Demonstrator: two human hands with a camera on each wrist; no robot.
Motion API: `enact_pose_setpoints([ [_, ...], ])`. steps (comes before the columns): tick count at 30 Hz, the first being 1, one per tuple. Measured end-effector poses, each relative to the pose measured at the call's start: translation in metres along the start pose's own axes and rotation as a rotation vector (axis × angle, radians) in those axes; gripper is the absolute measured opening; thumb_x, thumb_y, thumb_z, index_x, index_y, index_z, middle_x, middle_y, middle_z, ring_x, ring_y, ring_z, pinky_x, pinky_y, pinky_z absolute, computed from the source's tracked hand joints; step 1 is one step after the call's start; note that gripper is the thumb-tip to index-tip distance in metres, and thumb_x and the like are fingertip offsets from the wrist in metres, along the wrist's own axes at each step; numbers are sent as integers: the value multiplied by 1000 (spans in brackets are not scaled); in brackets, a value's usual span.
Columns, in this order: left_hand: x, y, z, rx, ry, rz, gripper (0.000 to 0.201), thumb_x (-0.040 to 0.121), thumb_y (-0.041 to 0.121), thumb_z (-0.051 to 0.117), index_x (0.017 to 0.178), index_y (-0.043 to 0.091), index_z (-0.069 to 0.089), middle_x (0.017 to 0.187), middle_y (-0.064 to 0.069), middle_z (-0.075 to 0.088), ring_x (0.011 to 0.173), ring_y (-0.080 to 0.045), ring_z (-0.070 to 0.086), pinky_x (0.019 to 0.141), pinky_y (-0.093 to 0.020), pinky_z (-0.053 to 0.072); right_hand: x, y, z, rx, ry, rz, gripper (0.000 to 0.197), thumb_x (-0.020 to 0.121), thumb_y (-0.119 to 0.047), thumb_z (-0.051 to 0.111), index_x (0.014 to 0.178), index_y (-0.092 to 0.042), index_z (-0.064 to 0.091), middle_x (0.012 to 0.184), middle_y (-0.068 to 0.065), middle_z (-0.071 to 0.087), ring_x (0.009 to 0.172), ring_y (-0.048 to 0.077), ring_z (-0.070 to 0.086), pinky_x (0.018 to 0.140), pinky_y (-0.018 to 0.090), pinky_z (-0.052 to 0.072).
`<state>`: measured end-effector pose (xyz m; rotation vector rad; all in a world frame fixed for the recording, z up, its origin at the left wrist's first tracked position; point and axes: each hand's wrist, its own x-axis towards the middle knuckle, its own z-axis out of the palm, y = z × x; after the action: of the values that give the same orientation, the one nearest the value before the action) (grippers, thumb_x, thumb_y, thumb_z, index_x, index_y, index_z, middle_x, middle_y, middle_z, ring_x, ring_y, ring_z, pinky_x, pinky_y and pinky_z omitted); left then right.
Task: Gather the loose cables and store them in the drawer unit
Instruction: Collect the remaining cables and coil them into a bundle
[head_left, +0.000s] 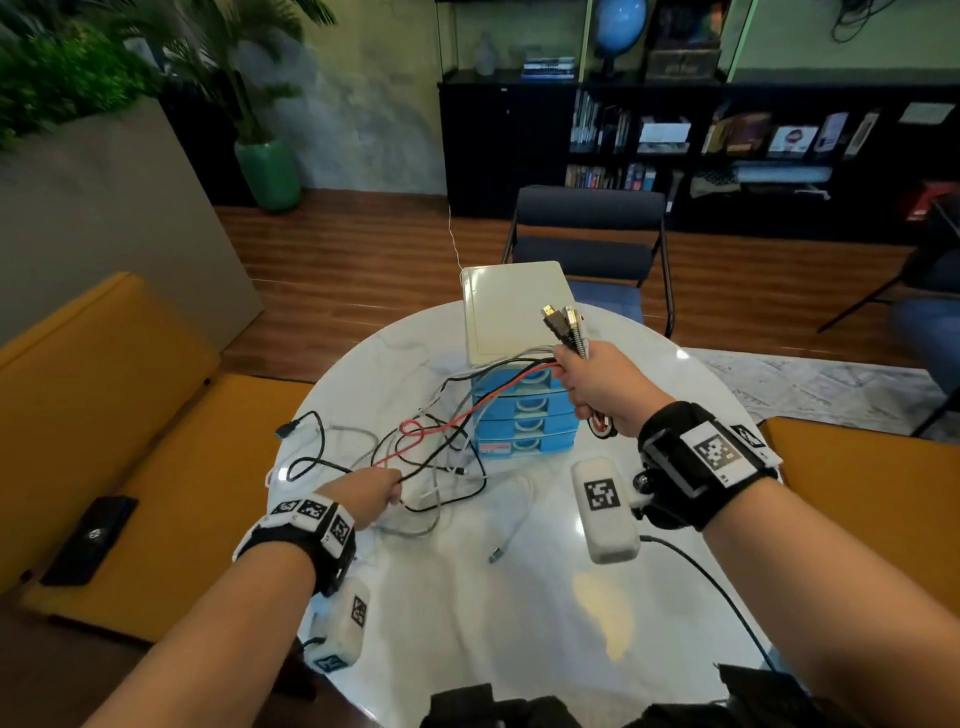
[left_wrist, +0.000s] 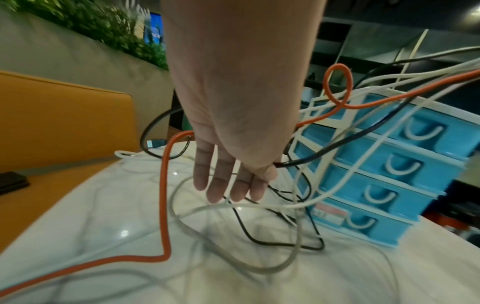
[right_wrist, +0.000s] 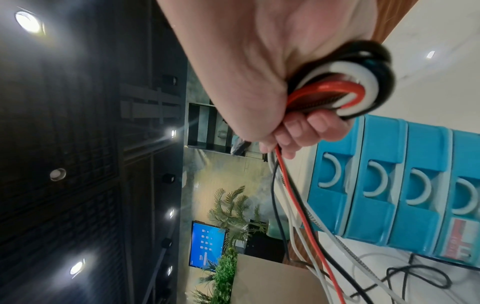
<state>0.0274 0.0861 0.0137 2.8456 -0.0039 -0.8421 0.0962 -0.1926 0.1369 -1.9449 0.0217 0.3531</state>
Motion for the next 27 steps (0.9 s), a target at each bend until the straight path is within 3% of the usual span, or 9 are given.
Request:
enact_pose_setpoints([
  [4,-1,7,-12,-202,-24,-39,15,97,6,41,100,9,56,103,-7,58,71,-20,65,61,-28,52,-2,1,9,-117,-18,-23,29,103,-30,41,79,-17,51,70,4,47,52,16,41,48,27,37],
  [7,-7,20,-29,-348,-39,29,24,97,16,51,117,6,60,112,-5,64,65,-16,72,57,-25,55,1,4,14,-198,-4,-39,27,102,-32,43,85,-14,53,72,8,50,54,19,43,53,31,40],
  [9,-13,31,-47,-418,-3,86,24,92,22,61,112,9,66,108,-2,69,63,-16,72,52,-21,53,2,5,15,-219,-19,-37,27,102,-31,43,84,-14,53,69,6,48,52,18,42,52,30,39],
  [13,-27,58,-88,-419,343,184,39,93,41,55,67,13,64,63,2,65,46,-9,54,50,-23,44,-2,4,18,-209,-73,-40,27,103,-29,43,83,-13,52,66,3,46,51,15,39,46,26,36],
  [16,-25,71,-105,-465,696,260,46,99,37,41,67,8,57,60,-1,52,56,-13,47,60,-29,38,-11,-3,19,-238,-150,-62,24,103,-32,42,86,-17,51,69,-3,47,54,10,40,45,21,36],
  [18,-19,81,-110,-560,739,311,41,101,32,36,77,11,62,71,-1,59,68,-14,53,66,-29,39,-16,-8,19,-315,-236,-119,25,103,-34,42,83,-22,50,72,-4,49,56,10,42,47,20,39],
  [23,-7,96,-107,-802,348,364,64,101,49,19,109,9,67,99,-9,71,93,-19,66,89,-34,50,-23,-14,19,-293,-401,-162,25,103,-32,44,95,-11,55,66,-1,43,51,10,36,48,21,35],
  [25,-9,96,-104,-946,74,324,79,97,58,11,97,2,66,74,-13,66,66,-24,64,72,-31,54,-22,-12,15,-279,-387,-170,25,103,-32,44,96,-10,55,66,0,43,52,11,36,49,21,36],
  [27,-17,95,-102,-1022,-159,293,71,97,60,12,80,6,57,56,-7,42,45,-19,44,53,-25,46,-19,-8,10,-266,-344,-170,26,102,-33,44,93,-12,55,68,0,45,55,12,39,53,23,38],
])
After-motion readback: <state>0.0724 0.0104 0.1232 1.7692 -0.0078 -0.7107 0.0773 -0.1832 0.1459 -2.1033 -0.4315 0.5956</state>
